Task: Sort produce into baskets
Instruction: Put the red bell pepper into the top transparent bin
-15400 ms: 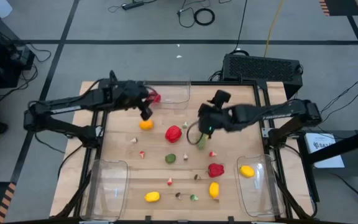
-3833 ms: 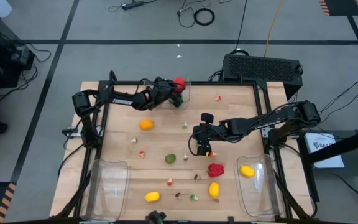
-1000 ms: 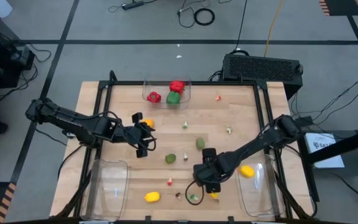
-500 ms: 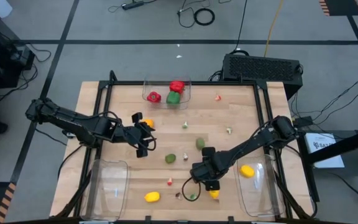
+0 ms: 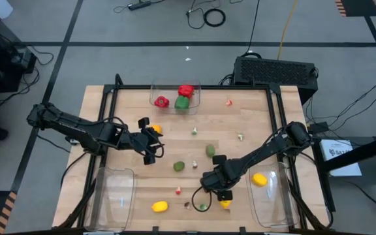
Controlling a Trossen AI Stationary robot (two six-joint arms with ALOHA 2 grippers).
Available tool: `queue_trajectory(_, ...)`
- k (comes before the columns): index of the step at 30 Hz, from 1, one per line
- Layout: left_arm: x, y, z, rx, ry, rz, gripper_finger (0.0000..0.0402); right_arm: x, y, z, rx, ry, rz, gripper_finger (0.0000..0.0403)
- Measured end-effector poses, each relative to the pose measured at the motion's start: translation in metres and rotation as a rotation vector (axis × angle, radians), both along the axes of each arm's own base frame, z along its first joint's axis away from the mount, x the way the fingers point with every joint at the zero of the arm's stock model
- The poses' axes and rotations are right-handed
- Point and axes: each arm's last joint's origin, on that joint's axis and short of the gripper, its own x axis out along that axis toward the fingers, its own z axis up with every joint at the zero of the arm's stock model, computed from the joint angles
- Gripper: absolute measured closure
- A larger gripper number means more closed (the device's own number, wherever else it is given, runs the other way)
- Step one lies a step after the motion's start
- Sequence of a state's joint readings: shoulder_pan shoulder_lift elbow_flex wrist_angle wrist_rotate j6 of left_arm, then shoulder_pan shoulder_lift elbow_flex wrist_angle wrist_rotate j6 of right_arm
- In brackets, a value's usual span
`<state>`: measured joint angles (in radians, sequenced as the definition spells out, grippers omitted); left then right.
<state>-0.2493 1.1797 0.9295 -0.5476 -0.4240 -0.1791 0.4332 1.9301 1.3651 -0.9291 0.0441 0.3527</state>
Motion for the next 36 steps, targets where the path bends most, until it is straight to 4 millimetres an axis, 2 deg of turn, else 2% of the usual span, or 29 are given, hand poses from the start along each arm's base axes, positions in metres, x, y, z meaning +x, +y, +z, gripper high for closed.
queue_trajectory(10, 0.0, 0.0, 0.0, 0.001, 0.0, 0.001, 0.0219, 0.0, 0.0, 0.0, -0.004, -0.003, 0.038, 0.0394)
queue_trajectory(17, 0.0, 0.0, 0.0, 0.001, 0.0, 0.001, 0.0219, 0.004, -0.005, 0.003, -0.002, -0.011, 0.027, 0.0395)
queue_trajectory(29, 0.0, 0.0, 0.0, 0.001, 0.0, 0.001, 0.0219, 0.016, -0.013, 0.03, -0.02, -0.029, 0.019, 0.0395)
queue_trajectory(36, 0.0, 0.0, 0.0, 0.001, 0.001, 0.001, 0.0219, 0.029, -0.022, 0.063, -0.083, -0.092, 0.023, 0.0395)
